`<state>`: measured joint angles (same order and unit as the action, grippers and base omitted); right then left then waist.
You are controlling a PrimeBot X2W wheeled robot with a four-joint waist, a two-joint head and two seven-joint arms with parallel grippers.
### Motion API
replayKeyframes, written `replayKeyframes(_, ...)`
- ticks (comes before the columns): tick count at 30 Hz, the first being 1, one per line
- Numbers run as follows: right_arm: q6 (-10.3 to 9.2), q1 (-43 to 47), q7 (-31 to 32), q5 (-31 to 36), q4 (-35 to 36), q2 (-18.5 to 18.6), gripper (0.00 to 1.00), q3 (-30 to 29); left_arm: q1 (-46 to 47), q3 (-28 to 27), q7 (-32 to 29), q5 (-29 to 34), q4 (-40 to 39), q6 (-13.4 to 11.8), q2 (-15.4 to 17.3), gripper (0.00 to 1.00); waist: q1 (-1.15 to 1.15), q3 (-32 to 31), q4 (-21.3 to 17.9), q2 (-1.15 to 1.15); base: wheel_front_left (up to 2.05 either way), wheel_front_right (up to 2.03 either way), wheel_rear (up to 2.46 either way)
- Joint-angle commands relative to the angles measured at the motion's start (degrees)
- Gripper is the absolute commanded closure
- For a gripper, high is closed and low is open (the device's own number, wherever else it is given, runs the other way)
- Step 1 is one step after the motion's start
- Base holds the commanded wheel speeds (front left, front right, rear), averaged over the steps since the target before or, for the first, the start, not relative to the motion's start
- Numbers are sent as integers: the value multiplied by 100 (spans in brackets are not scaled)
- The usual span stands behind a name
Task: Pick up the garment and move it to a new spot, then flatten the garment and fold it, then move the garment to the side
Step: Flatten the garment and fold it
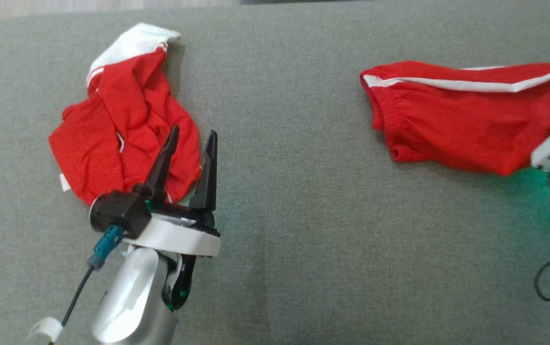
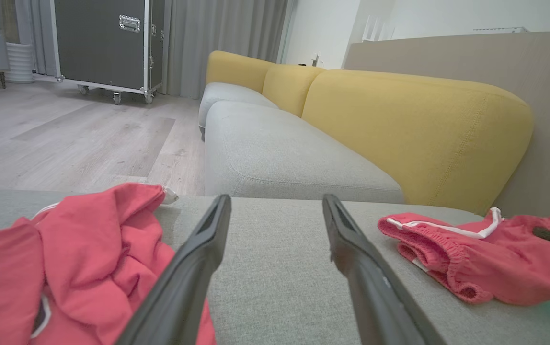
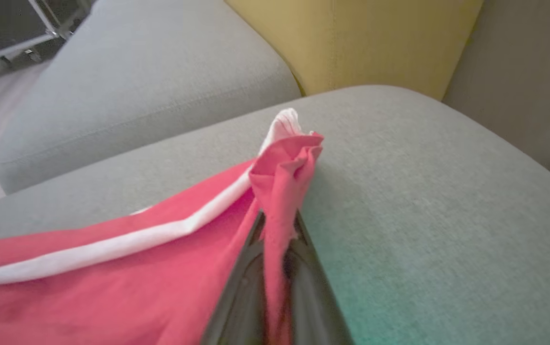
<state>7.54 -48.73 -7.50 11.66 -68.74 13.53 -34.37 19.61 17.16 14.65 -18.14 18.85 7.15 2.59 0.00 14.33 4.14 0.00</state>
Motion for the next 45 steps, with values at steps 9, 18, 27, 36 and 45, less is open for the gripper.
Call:
replayKeyframes(9, -5, -500, -665, -468, 34, -626, 100, 952, -210, -290, 35, 11, -171, 32, 96, 0, 0, -444, 4, 0, 0, 0, 0)
replayKeyframes(18, -5, -265, -747, -1523, 150, -992, 100, 2731, -408, -319, 35, -19, -184, 33, 146, 0, 0, -651, 230, 0, 0, 0, 0)
replayKeyframes(27, -5, 231, -749, -2657, 633, -1033, 100, 4422, -488, -321, 35, -32, -197, 33, 151, 0, 0, -685, 406, 0, 0, 0, 0)
replayKeyframes(36, -5, 507, -516, -3424, 873, -670, 100, 6065, -470, -327, 35, -52, -198, 34, 121, 0, 0, -612, 516, 0, 0, 0, 0)
replayKeyframes(45, -5, 710, 100, -3895, 870, -387, 0, 7566, -466, -401, 35, -63, -188, 33, 90, 0, 0, -648, 369, 0, 0, 0, 0)
